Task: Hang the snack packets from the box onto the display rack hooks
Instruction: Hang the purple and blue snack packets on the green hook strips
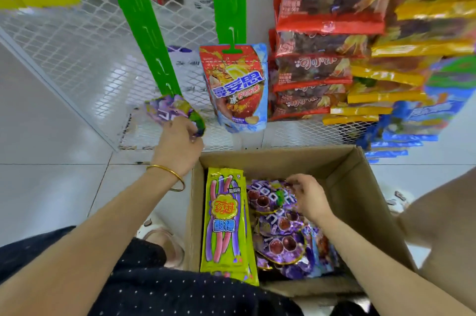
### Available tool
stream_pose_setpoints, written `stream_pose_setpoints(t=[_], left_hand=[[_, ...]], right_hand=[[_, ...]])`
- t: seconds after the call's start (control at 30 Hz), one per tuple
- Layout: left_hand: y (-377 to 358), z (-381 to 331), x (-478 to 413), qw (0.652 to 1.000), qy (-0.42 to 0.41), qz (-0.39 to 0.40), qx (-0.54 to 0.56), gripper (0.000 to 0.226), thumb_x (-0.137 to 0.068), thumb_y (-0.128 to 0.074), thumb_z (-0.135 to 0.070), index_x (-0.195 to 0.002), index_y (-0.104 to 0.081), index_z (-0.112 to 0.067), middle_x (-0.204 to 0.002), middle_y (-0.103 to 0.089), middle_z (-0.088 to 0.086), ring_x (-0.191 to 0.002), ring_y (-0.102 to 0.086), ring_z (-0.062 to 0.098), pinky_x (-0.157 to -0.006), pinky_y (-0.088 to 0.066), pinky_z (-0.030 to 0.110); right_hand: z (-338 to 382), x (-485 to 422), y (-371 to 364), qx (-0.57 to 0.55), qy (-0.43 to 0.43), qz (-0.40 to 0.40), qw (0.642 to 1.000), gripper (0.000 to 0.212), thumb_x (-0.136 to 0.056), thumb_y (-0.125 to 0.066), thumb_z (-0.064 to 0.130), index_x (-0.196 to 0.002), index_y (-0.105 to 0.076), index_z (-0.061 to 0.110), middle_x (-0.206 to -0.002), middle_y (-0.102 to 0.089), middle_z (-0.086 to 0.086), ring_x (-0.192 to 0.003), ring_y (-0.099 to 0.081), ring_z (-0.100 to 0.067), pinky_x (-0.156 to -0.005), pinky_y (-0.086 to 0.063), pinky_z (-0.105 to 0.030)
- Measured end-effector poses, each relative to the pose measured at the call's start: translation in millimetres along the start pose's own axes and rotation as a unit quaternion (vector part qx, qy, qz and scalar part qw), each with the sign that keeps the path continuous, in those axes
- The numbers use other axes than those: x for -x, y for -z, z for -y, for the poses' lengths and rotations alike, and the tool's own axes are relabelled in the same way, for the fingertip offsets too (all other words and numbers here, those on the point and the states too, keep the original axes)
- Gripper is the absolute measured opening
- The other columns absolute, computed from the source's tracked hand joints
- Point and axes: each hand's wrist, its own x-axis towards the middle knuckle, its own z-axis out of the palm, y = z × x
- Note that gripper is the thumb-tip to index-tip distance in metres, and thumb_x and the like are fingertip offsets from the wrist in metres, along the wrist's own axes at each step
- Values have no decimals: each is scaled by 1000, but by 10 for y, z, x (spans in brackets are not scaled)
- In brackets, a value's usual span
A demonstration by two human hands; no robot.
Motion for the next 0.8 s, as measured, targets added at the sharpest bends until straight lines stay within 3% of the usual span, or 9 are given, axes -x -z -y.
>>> stream_pose_setpoints(t=[0.07,0.17,0.3,0.47,0.53,0.6,0.7,0.8], left_hand=[[-180,-66,140,997,6,80,18,23,-83,-58,-4,-105,-55,-1,-101,-53,9,-97,-55,29,-78,-40,29],[-378,-131,242,986,7,162,34,21,-84,-58,-1,-105,-56,0,-95,-52,6,-94,-55,25,-77,-39,24],[-538,-175,281,973,-8,230,8,25,-86,-59,-6,-111,-55,-3,-105,-55,7,-98,-58,24,-87,-47,33],[-607,-214,242,967,3,256,-2,27,-88,-56,-9,-115,-54,-6,-109,-55,6,-91,-64,29,-80,-52,35],[-623,-213,220,965,10,260,0,26,-88,-56,-9,-114,-54,-7,-110,-55,6,-90,-64,31,-78,-53,36],[-637,-188,201,965,18,261,6,25,-88,-57,-10,-113,-54,-8,-111,-55,7,-90,-64,31,-77,-53,37],[-643,-135,186,966,21,258,2,26,-88,-58,-13,-114,-55,-10,-112,-55,4,-92,-59,22,-77,-48,30],[-607,-110,186,966,27,256,7,26,-88,-58,-15,-114,-55,-10,-111,-55,4,-94,-54,17,-82,-47,30]], right_hand=[[-293,-38,-7,-21,-98,10,995,36,-78,-49,-10,-109,-63,1,-110,-64,-16,-101,-61,-31,-91,-45,-34],[-470,-52,-113,-51,-179,65,980,35,-84,-53,-3,-118,-56,2,-117,-61,-18,-107,-57,-30,-88,-42,-31],[-500,-117,-366,-69,-205,153,964,47,-89,-60,16,-132,-43,7,-127,-53,-17,-116,-52,-31,-97,-41,-38],[-399,-334,-581,-172,-247,163,940,63,-89,-62,15,-142,-29,8,-138,-43,-17,-120,-48,-31,-97,-45,-45],[-365,-411,-633,-219,-283,143,923,65,-89,-61,13,-144,-26,9,-139,-42,-16,-101,-54,-26,-80,-50,-35],[-355,-450,-697,-270,-325,124,898,67,-88,-62,15,-145,-25,10,-135,-45,-16,-78,-49,-16,-63,-41,-29],[-316,-434,-791,-301,-363,121,874,60,-90,-61,23,-140,-33,2,-122,-49,-13,-89,-51,-23,-73,-42,-34],[-204,-422,-787,-281,-328,89,897,34,-91,-61,22,-114,-58,-2,-113,-59,-18,-101,-53,-31,-82,-40,-37]])
